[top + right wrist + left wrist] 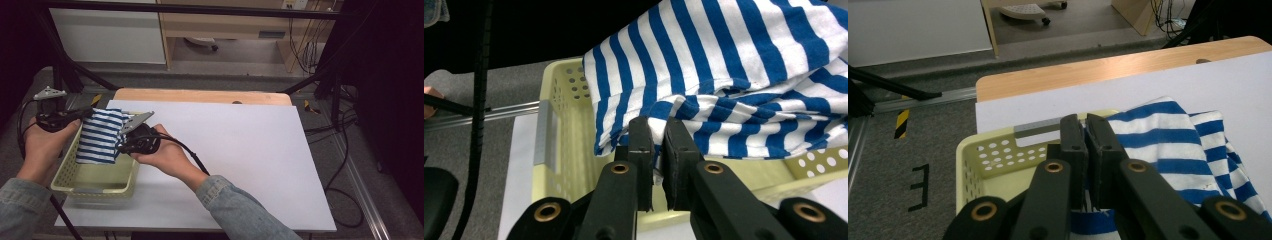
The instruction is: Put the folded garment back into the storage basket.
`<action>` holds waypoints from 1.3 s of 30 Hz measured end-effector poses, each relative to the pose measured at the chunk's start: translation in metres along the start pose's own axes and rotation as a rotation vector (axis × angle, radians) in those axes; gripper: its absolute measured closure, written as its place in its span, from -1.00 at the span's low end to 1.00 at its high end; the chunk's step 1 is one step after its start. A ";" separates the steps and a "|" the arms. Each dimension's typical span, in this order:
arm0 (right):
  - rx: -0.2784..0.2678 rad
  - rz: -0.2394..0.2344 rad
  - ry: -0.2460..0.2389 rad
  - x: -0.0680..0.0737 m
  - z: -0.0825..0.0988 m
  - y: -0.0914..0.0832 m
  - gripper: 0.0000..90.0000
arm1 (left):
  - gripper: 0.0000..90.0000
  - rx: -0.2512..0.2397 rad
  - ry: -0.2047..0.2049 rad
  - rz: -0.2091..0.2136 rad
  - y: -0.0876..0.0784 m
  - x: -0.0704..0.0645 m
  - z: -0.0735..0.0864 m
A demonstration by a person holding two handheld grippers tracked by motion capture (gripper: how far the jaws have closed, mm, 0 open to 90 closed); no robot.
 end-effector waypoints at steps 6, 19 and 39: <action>-0.006 0.006 -0.003 -0.001 -0.001 0.014 0.87 | 0.93 0.015 0.010 -0.025 0.005 0.006 0.004; -0.021 -0.008 0.001 0.005 -0.009 0.031 0.87 | 0.93 0.030 -0.006 -0.043 0.008 0.019 0.012; 0.000 -0.031 0.001 0.015 -0.005 0.049 0.87 | 0.93 0.059 -0.020 -0.051 0.013 0.028 0.028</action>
Point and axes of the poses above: each handheld gripper's, and its own axes: y roughly forward along the jaws, z roughly out of its underside, x roughly to its left, the point moved 8 cm from there along y, roughly forward along the jaws
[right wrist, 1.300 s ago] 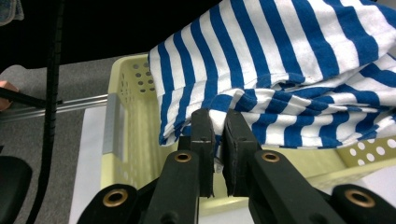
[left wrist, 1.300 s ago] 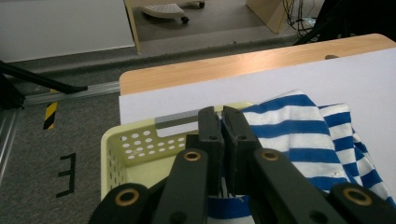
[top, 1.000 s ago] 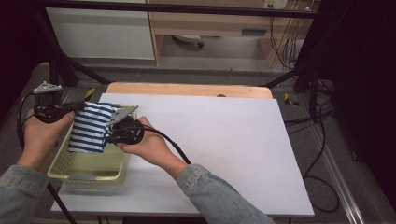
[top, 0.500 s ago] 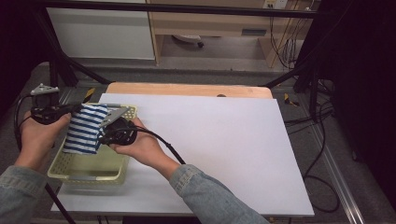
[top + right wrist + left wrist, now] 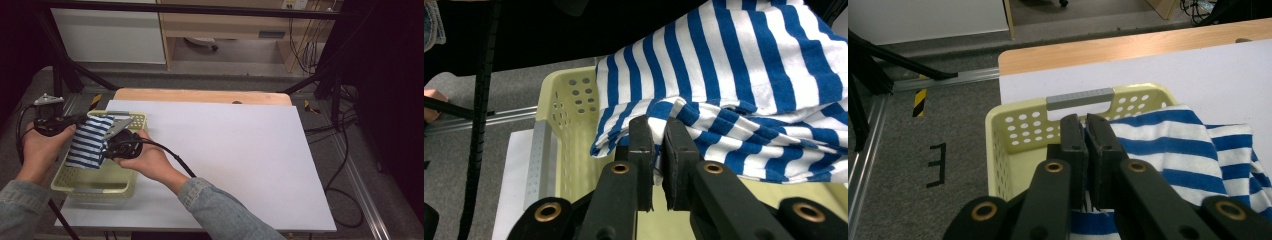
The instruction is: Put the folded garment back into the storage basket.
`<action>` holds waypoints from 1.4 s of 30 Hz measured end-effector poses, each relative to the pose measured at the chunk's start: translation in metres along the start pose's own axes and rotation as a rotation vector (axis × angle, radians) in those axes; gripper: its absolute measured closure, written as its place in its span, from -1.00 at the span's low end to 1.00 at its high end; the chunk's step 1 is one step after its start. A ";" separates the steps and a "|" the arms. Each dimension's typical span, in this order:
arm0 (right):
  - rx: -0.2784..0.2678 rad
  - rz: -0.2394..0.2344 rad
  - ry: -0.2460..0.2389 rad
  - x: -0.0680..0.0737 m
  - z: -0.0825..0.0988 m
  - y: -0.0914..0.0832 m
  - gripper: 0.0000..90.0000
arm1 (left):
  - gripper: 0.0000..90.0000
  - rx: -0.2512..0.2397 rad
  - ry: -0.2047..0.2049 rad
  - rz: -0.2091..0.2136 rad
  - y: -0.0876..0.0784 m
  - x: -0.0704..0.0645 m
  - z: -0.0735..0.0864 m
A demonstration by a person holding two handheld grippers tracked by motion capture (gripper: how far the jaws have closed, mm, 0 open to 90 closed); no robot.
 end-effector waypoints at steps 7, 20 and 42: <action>0.013 -0.011 -0.004 0.005 0.004 0.007 0.87 | 0.93 0.019 -0.007 -0.005 0.004 0.005 0.010; 0.038 -0.035 0.001 0.012 0.012 0.016 0.87 | 0.92 0.055 -0.002 -0.004 0.013 0.004 0.027; 0.084 -0.021 0.004 0.003 0.023 0.016 0.87 | 0.92 0.068 -0.019 -0.013 0.024 0.005 0.037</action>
Point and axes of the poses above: each handheld gripper's, and its own axes: y roughly forward along the jaws, z roughly out of its underside, x roughly to its left, the point moved 8 cm from there along y, roughly forward along the jaws
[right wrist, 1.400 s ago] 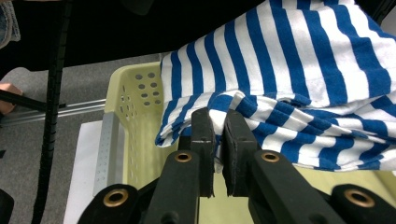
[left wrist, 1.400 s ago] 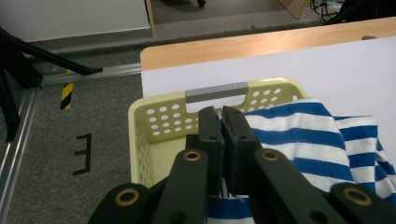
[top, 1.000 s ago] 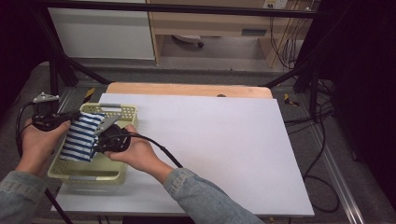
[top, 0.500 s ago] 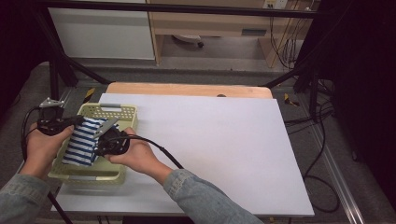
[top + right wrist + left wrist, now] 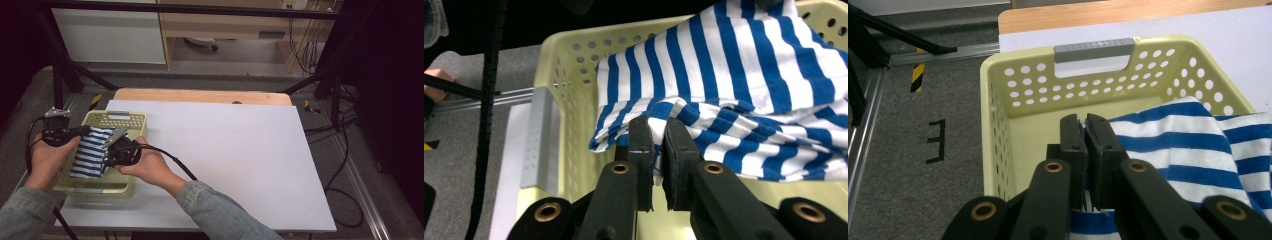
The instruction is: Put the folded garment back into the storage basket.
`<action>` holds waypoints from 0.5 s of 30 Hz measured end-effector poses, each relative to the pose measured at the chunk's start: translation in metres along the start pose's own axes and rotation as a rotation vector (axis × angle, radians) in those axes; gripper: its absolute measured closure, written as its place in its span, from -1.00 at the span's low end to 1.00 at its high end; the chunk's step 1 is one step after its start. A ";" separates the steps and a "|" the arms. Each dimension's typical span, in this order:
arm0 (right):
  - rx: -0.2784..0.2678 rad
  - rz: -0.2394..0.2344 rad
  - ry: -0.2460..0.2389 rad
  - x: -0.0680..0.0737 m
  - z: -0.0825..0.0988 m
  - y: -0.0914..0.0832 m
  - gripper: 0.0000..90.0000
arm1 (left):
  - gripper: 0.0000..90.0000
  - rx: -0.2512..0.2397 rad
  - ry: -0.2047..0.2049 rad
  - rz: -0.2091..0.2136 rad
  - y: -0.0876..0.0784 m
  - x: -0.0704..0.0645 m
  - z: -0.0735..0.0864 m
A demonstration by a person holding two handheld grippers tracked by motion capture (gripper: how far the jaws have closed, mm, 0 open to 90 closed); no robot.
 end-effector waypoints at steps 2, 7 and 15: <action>0.003 0.005 0.020 -0.004 0.002 -0.002 0.87 | 0.92 0.004 0.004 -0.001 0.002 -0.002 -0.001; -0.001 -0.004 0.044 -0.008 0.004 -0.006 0.86 | 0.90 0.010 0.019 -0.007 0.005 -0.005 -0.001; 0.008 0.109 0.149 -0.025 0.013 -0.033 -0.12 | 0.00 -0.109 -0.020 -0.007 -0.001 -0.034 -0.009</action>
Point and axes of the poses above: each handheld gripper's, and its own axes: y roughly forward along the jaws, z roughly out of its underside, x roughly to its left, the point moved 8 cm from there along y, roughly forward along the jaws
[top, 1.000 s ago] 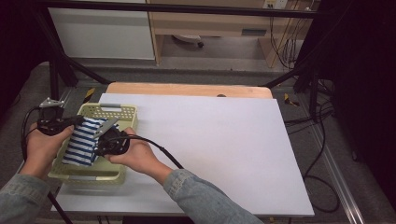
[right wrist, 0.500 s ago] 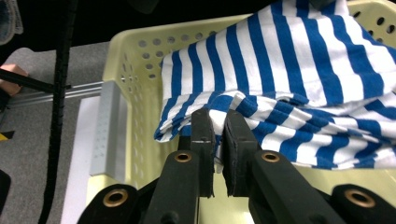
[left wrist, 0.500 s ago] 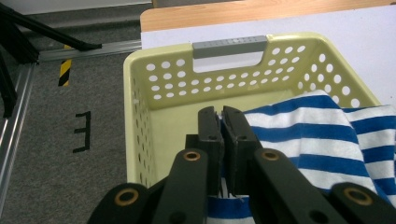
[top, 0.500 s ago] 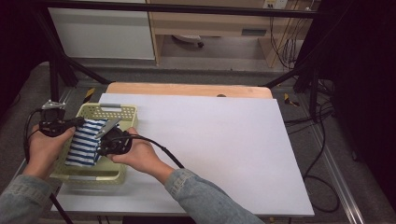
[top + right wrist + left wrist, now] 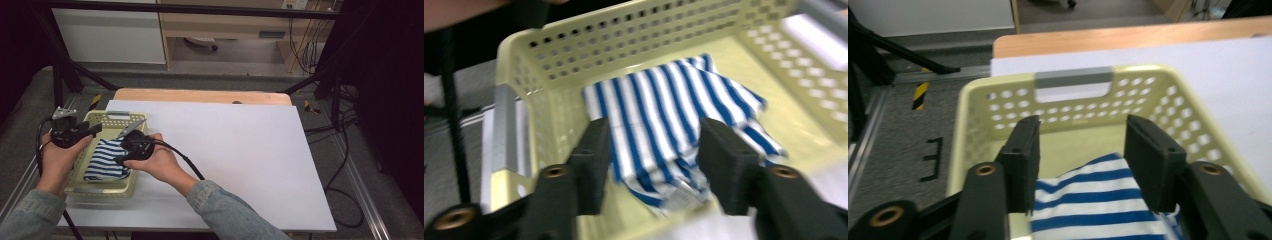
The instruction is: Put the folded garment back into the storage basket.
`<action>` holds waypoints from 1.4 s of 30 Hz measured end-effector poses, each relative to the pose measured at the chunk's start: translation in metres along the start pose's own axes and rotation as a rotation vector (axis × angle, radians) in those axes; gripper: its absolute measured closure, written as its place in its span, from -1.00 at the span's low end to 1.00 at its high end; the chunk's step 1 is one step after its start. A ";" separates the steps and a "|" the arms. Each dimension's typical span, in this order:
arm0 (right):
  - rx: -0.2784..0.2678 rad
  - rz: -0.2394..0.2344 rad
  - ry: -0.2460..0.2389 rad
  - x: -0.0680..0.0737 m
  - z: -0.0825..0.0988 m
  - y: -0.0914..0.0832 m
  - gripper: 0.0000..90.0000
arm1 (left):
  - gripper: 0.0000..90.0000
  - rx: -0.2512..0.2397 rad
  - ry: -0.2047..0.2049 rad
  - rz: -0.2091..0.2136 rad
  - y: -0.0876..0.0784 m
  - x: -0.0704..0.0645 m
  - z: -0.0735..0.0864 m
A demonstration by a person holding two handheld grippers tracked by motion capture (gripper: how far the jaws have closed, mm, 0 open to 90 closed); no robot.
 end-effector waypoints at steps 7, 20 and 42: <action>-0.019 0.093 0.027 -0.024 0.007 -0.046 -0.54 | -0.34 -0.043 0.042 0.023 -0.007 -0.041 -0.005; -0.066 0.225 0.084 -0.065 0.021 -0.109 -0.83 | -0.62 -0.103 0.046 0.062 -0.024 -0.091 0.000; -0.151 0.301 0.084 -0.092 0.020 -0.149 -0.91 | -0.78 -0.192 0.042 0.160 -0.046 -0.137 0.046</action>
Point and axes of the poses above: each handheld gripper's, and its own axes: y roughly forward along the jaws, z roughly out of its underside, x roughly to its left, the point moved 8 cm from there along y, roughly forward along the jaws
